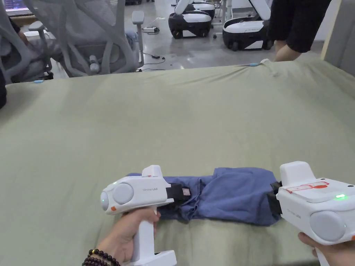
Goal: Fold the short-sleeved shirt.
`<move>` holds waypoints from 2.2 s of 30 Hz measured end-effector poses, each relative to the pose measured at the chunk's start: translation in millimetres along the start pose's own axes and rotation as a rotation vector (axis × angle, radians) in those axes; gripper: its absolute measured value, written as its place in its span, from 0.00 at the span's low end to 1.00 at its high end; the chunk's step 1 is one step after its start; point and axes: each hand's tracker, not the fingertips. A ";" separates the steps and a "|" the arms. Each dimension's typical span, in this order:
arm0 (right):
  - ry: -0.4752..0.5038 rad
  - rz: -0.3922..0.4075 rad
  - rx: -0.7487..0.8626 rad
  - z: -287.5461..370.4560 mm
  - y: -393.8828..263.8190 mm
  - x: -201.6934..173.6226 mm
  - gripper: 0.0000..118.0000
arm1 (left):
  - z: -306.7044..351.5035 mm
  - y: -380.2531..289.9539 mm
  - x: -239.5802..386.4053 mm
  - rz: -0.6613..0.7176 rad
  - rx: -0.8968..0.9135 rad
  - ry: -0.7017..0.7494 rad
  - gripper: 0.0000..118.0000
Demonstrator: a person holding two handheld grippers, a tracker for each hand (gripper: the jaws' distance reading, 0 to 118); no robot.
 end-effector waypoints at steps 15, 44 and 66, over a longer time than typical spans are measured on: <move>0.009 -0.004 0.032 2.6 5.9 -10.9 0.00 | 96.6 13.3 -10.9 -0.068 0.148 -0.038 0.00; 0.046 0.033 0.007 -5.5 5.9 -28.2 0.00 | 95.9 17.2 -91.0 0.132 0.148 0.024 0.87; 0.035 0.020 0.008 -2.9 7.4 -23.3 0.00 | 151.2 23.3 -123.3 0.092 0.223 0.186 0.13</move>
